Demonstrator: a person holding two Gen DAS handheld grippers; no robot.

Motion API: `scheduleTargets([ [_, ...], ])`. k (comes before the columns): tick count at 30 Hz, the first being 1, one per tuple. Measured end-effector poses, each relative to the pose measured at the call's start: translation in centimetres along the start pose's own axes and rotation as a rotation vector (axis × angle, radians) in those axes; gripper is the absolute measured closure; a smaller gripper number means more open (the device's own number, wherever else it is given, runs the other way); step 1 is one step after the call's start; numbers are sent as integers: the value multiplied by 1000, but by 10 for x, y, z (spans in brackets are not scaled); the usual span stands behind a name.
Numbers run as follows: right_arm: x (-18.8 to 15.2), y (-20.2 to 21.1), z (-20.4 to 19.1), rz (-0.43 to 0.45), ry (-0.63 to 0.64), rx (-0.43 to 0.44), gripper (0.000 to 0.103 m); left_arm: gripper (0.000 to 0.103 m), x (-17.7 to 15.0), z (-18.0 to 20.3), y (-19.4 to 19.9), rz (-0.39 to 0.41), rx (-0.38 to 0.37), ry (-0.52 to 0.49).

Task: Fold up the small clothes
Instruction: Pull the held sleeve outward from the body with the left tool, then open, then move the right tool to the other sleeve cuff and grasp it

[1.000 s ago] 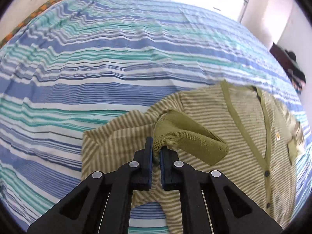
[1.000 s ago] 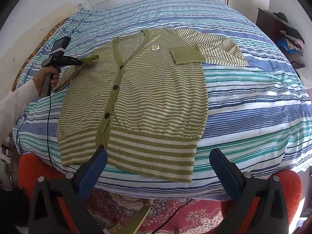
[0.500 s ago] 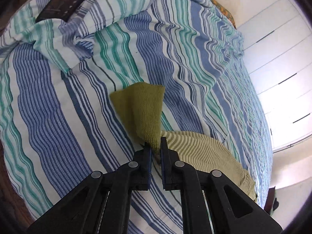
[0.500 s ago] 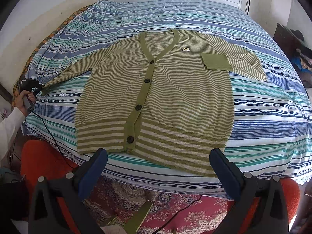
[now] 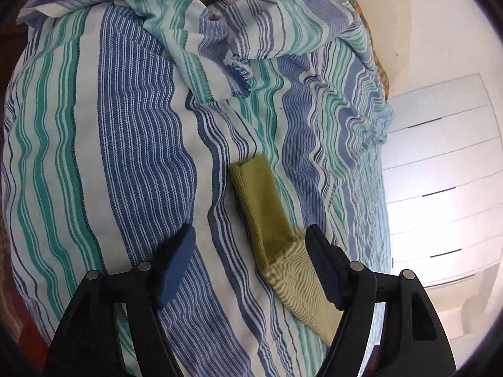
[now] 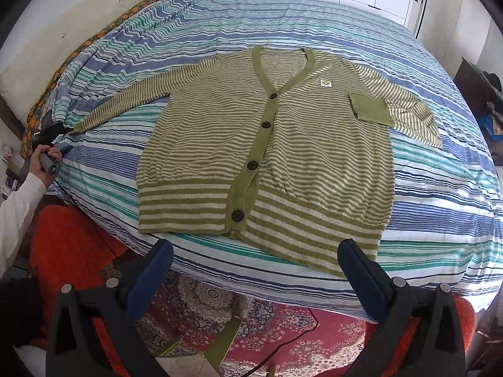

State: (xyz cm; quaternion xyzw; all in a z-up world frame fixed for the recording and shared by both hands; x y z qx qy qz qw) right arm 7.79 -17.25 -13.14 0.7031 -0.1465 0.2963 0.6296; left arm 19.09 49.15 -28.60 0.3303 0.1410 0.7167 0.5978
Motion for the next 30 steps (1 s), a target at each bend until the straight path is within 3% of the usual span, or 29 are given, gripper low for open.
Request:
scheduleTargets([
  [1,0,-1,-1,-1,4,-1,0,17,3,2,-2,-5,-14,14],
  [4,0,-1,-2,-2,12,-6,0,19,15,4,-20,-36,-8,31],
  [6,-1,-2,-3,-6,14,-10,0,49,19,12,-30,-69,-8,-8],
  [7,-2,-4,-3,-11,16,-13,0,95,18,19,-35,-101,-23,-44],
  [8,-3,-5,-3,-17,17,-15,0,101,16,25,-35,-111,-21,-90],
  [11,-3,-9,-4,-29,22,-17,0,101,22,37,-3,5,-36,-174],
  [13,-2,-11,-5,-27,24,-17,0,99,22,16,13,66,35,-173],
  [15,-3,-14,-7,-32,26,-11,0,99,12,-18,14,33,139,-162],
  [18,-4,-17,-12,-41,50,-4,0,99,0,-36,18,-15,138,-164],
  [19,-5,-16,-13,-41,57,-3,0,93,2,-35,21,-16,123,-156],
  [23,-5,-15,-16,-36,62,-3,0,32,15,-18,25,2,47,-81],
  [25,-5,-15,-16,-33,57,-6,0,26,21,-6,17,1,55,-111],
  [28,-5,-15,-16,-34,58,-5,0,28,17,11,-11,-68,90,-205],
  [30,-5,-15,-18,-34,62,-3,0,63,11,9,-22,-74,181,-286],
])
Point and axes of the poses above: each gripper's, at about its wrist camera, not at the fingertips, and y roughly against the way its jaws point, z to its right, x to its top, the point moved 9 cm from there along -y, roughly the way its jaws point, and after that the axes turned 11 degrees about z, right-handed, at the moved point
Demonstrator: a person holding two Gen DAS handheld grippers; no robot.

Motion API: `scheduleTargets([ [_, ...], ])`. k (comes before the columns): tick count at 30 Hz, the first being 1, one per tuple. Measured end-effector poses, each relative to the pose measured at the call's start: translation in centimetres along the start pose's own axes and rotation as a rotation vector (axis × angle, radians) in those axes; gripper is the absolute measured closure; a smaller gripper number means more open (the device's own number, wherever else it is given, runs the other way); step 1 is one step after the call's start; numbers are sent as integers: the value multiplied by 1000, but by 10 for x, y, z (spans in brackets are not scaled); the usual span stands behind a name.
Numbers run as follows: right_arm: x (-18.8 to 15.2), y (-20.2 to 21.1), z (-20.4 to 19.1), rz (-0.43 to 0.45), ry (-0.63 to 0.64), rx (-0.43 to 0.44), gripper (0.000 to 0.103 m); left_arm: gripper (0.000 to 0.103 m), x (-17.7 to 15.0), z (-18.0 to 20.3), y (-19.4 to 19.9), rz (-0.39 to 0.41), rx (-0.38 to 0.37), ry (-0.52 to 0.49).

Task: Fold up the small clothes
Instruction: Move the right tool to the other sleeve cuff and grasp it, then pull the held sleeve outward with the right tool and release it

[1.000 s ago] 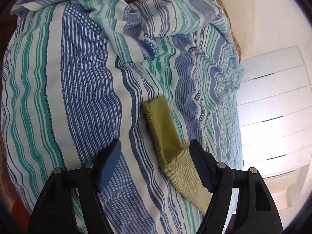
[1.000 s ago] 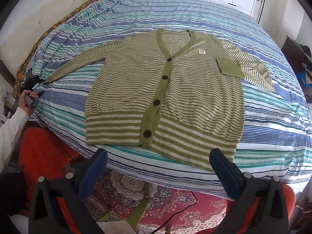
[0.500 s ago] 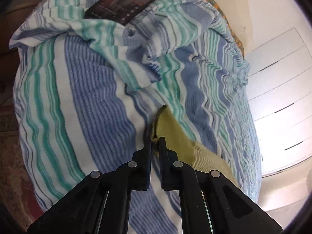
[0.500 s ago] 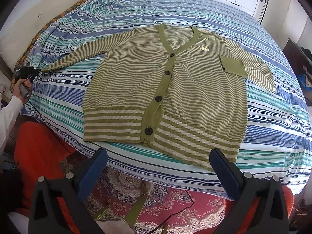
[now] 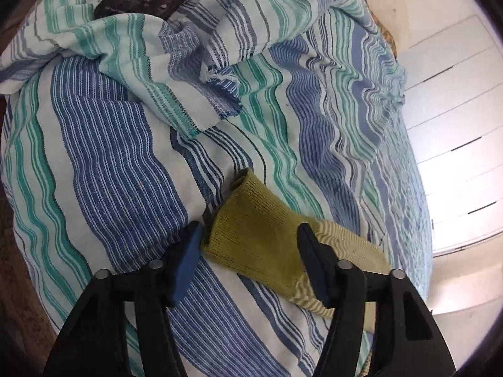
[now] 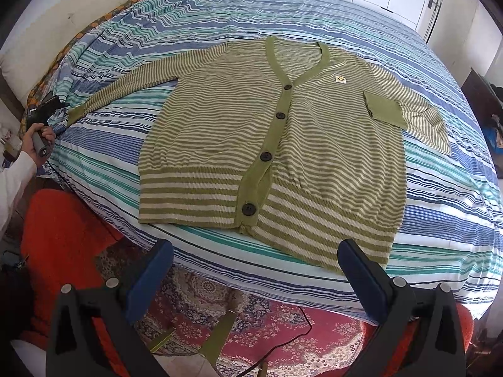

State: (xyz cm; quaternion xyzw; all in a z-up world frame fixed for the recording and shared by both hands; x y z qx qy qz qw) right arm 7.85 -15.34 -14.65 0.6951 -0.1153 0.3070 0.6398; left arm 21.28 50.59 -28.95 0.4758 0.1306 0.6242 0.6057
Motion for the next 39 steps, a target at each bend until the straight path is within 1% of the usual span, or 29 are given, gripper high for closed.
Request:
scheduleTargets([
  [1,0,0,0,-1,0,0,0,88,-1,-2,-5,-1,47,-34],
  [2,0,0,1,-1,-3,0,0,96,-2,-5,-9,2,86,-56],
  [5,1,1,5,4,-15,-4,0,98,2,-7,-10,40,134,-90],
  [7,1,2,9,8,-22,-7,0,98,2,-4,-11,49,165,-122],
  [10,3,4,20,33,-58,-5,0,90,5,7,-11,57,214,-167],
  [11,6,6,31,49,-80,-7,0,78,5,6,-8,54,225,-173],
  [12,10,9,45,70,-101,-21,0,68,3,7,-1,48,229,-182],
  [13,15,12,66,101,-117,-56,0,44,3,11,7,56,231,-195],
  [14,21,17,91,132,-125,-103,0,26,2,13,19,82,238,-213],
  [16,35,24,155,203,-134,-229,0,19,-2,21,47,155,245,-267],
  [17,41,25,189,237,-138,-282,0,19,-8,26,60,168,231,-293],
  [18,46,23,222,260,-144,-328,0,19,-16,33,70,165,212,-317],
  [19,51,15,252,261,-151,-362,0,18,-25,38,82,160,197,-334],
  [20,55,1,275,240,-149,-370,0,18,-35,43,93,160,183,-345],
  [22,66,-37,301,181,-122,-325,3,16,-58,54,114,161,156,-364],
  [23,73,-59,303,157,-103,-277,13,15,-72,58,125,157,141,-373],
  [24,80,-80,300,143,-80,-232,27,15,-83,63,133,150,126,-382],
  [25,89,-99,292,137,-50,-188,32,15,-96,69,139,139,113,-391],
  [26,97,-118,280,140,-13,-145,34,15,-109,75,143,124,103,-397],
  [28,112,-154,252,134,84,-62,34,15,-135,82,148,82,89,-395],
  [29,116,-171,240,128,146,-45,34,15,-147,84,148,55,83,-392],
  [31,123,-200,224,119,241,-44,34,15,-170,91,145,-2,76,-398],
  [33,127,-222,225,102,276,-53,36,15,-187,96,140,-38,86,-433],
  [34,132,-223,229,112,251,-43,44,15,-194,99,138,-51,93,-455],
  [35,139,-219,238,128,202,-34,76,15,-200,102,137,-60,96,-473],
  [36,147,-209,252,153,144,-48,97,15,-206,106,138,-66,91,-489],
  [38,164,-174,293,243,-4,-65,97,15,-215,113,138,-72,83,-521],
  [39,168,-152,322,281,-68,-95,97,15,-221,117,139,-77,82,-539],
])
Point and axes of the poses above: each gripper's, at about its wrist camera, not at the fingertips, and y roughly against the way its jaws point, z to its right, x to its top, the point moved 9 cm from there along -y, roughly the way its jaws point, and after that the axes turned 11 degrees about z, right-handed, at the moved point
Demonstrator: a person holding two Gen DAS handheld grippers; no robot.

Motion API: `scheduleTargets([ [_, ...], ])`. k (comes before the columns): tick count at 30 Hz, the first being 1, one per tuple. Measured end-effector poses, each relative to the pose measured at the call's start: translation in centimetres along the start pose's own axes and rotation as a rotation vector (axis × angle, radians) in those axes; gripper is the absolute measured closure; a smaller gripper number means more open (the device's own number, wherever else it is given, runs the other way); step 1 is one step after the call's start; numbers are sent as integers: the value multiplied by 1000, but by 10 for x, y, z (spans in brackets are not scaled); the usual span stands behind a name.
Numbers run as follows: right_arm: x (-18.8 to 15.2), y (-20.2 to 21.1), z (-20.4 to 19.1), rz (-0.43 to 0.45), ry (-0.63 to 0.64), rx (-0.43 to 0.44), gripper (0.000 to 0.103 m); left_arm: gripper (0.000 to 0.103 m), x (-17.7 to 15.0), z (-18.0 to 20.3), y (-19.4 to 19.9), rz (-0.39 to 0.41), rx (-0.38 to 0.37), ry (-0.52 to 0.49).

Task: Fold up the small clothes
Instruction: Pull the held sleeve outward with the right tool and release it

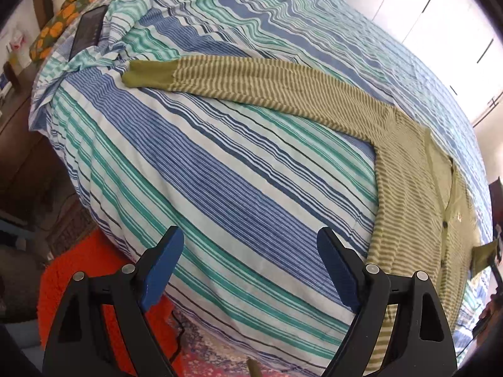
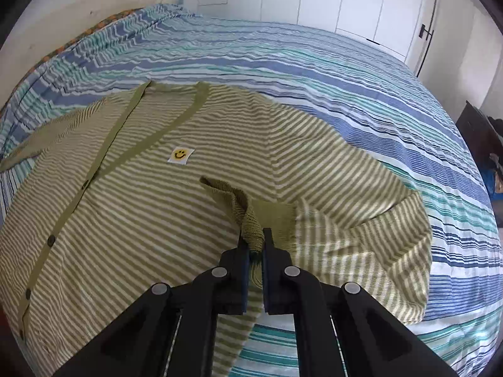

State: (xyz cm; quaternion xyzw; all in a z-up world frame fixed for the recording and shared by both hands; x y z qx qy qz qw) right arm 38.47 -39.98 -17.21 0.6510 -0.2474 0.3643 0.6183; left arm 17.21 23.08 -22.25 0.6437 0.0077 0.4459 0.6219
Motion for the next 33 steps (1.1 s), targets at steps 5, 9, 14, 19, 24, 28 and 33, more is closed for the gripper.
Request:
scheduleTargets([
  [5,20,82,197,128,-322,-281,97,15,-8,30,4,-16,-31,-49],
  [9,-22,126,323,127,-526,-473,97,15,-21,58,4,-51,-66,-65],
  [14,-84,130,371,43,-645,-520,97,15,-48,96,10,-98,-108,-150],
  [19,-119,107,356,-81,-601,-534,96,15,-83,121,13,-194,-177,-254],
  [24,-129,137,319,-80,-590,-554,45,15,-103,117,19,-232,-267,-253],
  [28,-126,168,202,-108,-560,-235,45,15,-131,111,15,-322,-373,-184],
  [33,-163,191,-29,-297,-651,403,45,15,-154,126,11,-350,-487,-195],
])
Point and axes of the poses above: each gripper's, at about its wrist camera, not at the fingertips, and y roughly against the way its jaws point, z to its right, x to its top, the point moved 9 cm from there along -y, roughly the way its jaws point, and after that the axes turned 11 degrees about z, right-handed, at the moved point
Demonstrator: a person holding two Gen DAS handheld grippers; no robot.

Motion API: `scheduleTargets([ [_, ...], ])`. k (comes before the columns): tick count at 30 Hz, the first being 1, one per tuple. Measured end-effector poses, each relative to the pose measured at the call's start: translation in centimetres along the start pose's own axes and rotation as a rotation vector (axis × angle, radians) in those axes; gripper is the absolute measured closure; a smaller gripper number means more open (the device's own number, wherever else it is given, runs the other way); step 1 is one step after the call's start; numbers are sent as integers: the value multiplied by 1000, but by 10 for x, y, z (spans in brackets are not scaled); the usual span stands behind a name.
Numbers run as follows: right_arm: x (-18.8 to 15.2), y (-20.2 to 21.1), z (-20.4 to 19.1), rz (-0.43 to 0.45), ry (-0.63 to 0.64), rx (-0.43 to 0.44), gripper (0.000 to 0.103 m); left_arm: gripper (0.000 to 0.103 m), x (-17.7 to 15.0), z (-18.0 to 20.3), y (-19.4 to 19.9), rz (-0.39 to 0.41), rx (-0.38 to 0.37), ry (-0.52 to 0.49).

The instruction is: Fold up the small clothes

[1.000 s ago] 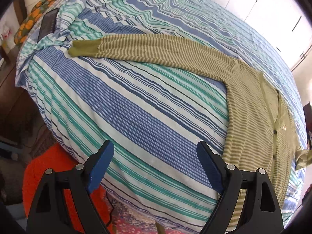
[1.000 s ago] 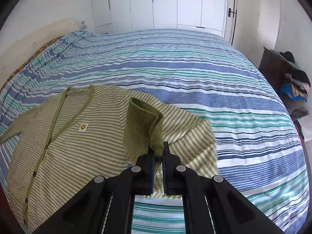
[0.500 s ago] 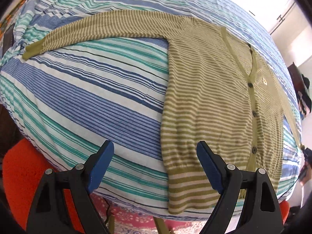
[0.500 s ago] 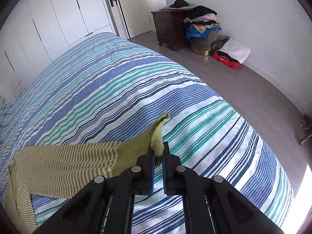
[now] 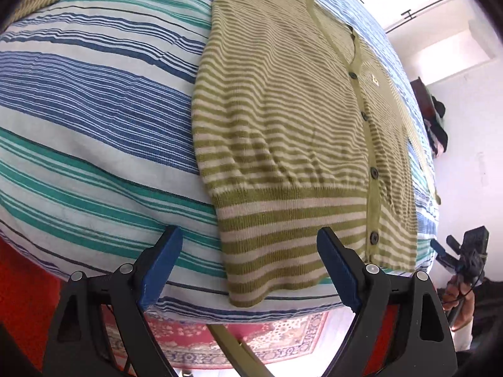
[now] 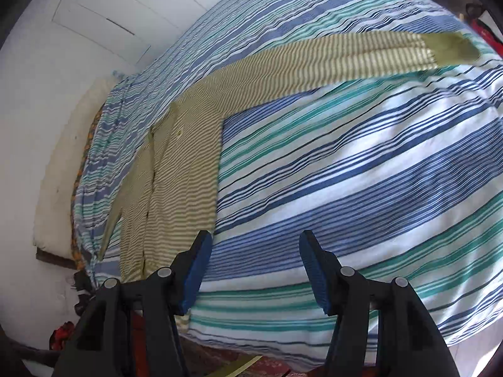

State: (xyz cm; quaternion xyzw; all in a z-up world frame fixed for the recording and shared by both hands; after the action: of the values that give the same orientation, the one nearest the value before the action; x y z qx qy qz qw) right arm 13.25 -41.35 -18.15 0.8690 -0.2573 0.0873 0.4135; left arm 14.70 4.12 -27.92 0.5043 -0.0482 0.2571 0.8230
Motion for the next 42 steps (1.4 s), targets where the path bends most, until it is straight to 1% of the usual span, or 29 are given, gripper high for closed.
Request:
scheduleTargets([
  [1,-27,-18,-19,-52,17,32,45,15,-1,2,-2,1,-7,-6],
  [2,-50,-35,-33,-91,48,44,46,15,-1,5,-4,3,-14,-8],
  [3,-68,-51,-41,-121,82,32,46,15,0,8,-7,6,-25,-7],
  [4,-80,-66,-45,-132,103,13,46,15,0,12,-8,6,-37,-4],
  [6,-94,-88,-48,-134,110,17,49,19,0,16,-8,2,-64,12],
  [7,-97,-97,-47,-137,115,4,53,38,1,21,-10,-10,-80,12],
  [8,-98,-102,-44,-143,110,-14,77,85,-1,25,-13,-40,-91,-9],
  [9,-97,-103,-43,-144,94,-13,97,96,-3,28,-15,-65,-80,-44],
  [10,-94,-100,-44,-139,84,-6,97,99,-3,30,-13,-56,-63,-70],
  [12,-89,-86,-53,-123,122,-1,97,100,-2,35,-6,-41,-45,-115],
  [14,-80,-68,-66,-100,157,0,97,100,2,41,12,-12,-63,-125],
  [17,-77,-38,-80,-77,171,24,97,100,6,47,42,15,-76,-159],
  [20,-88,-23,-84,-92,168,45,97,100,-3,40,54,-11,-45,-186],
  [22,-105,-27,-73,-120,172,16,97,100,-19,27,41,-64,3,-182],
  [24,-122,-43,-52,-151,159,-43,97,99,-33,14,17,-106,75,-192],
  [25,-130,-51,-41,-166,159,-78,97,99,-39,11,6,-111,106,-203],
  [27,-137,-61,-28,-176,102,-101,97,97,-40,10,-5,-93,145,-222],
  [28,-135,-61,-26,-167,99,-117,96,92,-38,12,-4,-83,155,-230],
  [29,-132,-59,-26,-159,119,-146,93,83,-37,16,-2,-73,163,-240],
  [30,-129,-55,-25,-144,147,-196,80,71,-35,17,3,-60,177,-254],
  [31,-127,-48,-23,-128,166,-236,70,41,-33,17,9,-38,204,-265],
  [32,-124,-39,-21,-111,180,-264,48,24,-28,14,18,4,235,-267],
  [33,-121,-30,-20,-85,196,-293,35,21,-22,11,30,65,254,-262],
  [34,-118,-18,-17,-46,218,-330,35,20,-17,7,43,118,259,-253],
  [37,-97,19,-17,122,284,-475,35,17,-10,2,62,213,282,-220],
  [38,-90,32,-17,188,297,-523,34,17,-7,1,64,238,298,-217],
  [40,-76,54,-21,322,304,-607,29,17,-2,-10,70,266,334,-220],
  [41,-72,63,-25,385,306,-630,25,17,-1,-9,69,279,351,-227],
  [42,-68,70,-33,443,315,-639,25,17,0,-14,73,295,370,-238],
])
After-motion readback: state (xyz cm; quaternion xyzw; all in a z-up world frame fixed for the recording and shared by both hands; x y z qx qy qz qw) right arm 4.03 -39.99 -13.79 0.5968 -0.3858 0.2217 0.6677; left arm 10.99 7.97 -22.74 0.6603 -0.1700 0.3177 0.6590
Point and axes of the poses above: each gripper's, at about its wrist camera, not at the fingertips, and y roughly against the way its jaws point, z to its right, x to its top, the point moved 9 cm from there along -y, roughly the way its jaws point, and after that the axes turned 11 degrees about z, right-handed, at the moved point
